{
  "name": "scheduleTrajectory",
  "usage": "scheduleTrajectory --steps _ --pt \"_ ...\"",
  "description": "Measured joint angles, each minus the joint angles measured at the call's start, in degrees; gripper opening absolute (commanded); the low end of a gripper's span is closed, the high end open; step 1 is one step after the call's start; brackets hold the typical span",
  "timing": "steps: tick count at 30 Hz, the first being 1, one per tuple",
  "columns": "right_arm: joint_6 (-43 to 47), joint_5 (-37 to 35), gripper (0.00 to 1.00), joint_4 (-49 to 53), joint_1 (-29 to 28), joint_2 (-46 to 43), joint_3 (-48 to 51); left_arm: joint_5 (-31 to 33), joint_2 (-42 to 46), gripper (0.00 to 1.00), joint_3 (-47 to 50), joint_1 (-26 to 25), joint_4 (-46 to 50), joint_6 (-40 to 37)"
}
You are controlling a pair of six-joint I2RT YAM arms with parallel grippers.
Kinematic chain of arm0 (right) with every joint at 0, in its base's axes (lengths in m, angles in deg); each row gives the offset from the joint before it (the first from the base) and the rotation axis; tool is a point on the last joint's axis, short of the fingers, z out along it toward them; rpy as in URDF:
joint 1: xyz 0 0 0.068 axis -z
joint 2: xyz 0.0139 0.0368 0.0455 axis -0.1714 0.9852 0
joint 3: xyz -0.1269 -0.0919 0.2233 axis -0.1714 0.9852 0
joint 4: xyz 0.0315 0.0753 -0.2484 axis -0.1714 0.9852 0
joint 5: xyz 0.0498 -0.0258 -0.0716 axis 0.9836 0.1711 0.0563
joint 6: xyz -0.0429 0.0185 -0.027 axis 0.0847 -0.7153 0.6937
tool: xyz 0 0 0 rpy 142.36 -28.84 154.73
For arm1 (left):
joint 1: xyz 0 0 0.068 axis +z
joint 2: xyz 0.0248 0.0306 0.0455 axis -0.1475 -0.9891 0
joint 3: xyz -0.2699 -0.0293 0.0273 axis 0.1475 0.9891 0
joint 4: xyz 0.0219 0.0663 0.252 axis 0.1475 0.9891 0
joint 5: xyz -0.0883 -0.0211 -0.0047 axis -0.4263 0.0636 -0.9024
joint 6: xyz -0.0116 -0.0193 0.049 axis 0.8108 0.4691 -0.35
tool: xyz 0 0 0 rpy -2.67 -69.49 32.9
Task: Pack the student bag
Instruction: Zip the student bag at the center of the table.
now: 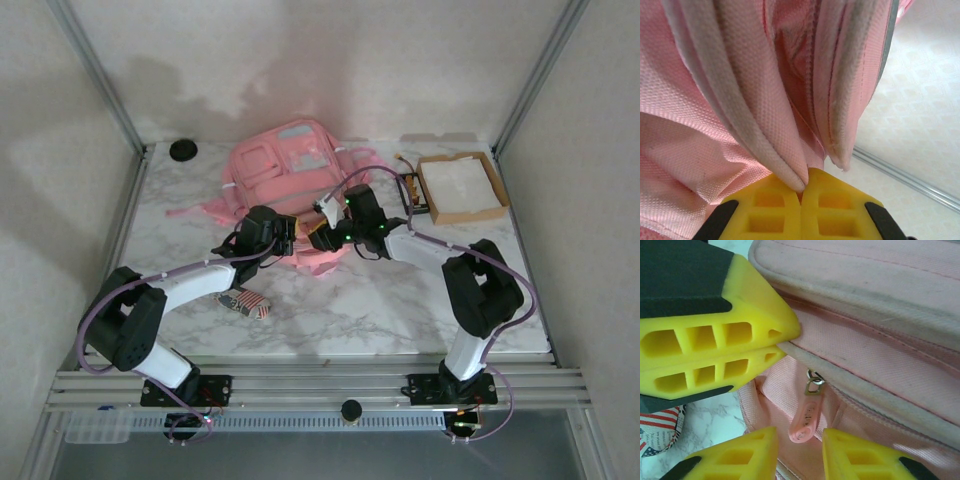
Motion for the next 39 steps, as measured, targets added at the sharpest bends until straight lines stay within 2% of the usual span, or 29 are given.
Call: scheduleTrajectory --steps 2,7,12,25,34,39 --pt "-0.42 0.57 0.36 0.13 0.09 0.04 -0.42 0.11 0.00 0.00 -0.07 0.00 0.00 -0.02" --pt "-1.95 0.35 0.37 0.28 0.02 -0.26 -0.70 0.15 0.00 0.00 -0.07 0.00 0.00 -0.17" --pt "-5.07 -1.86 0.30 1.84 -0.07 -1.46 -1.49 0.15 0.00 0.00 -0.09 0.00 0.00 -0.20" --pt "-13.62 -7.93 0.26 16.55 -4.11 -0.39 -12.70 0.15 0.00 0.00 -0.48 0.00 0.46 -0.20" --pt "-16.94 -13.77 0.26 23.04 -6.62 2.45 -16.59 0.17 0.00 0.00 -0.48 0.00 0.61 -0.20" --pt "-17.09 -16.57 0.30 24.70 -6.82 3.65 -17.55 0.13 0.00 0.00 -0.48 0.04 0.85 -0.17"
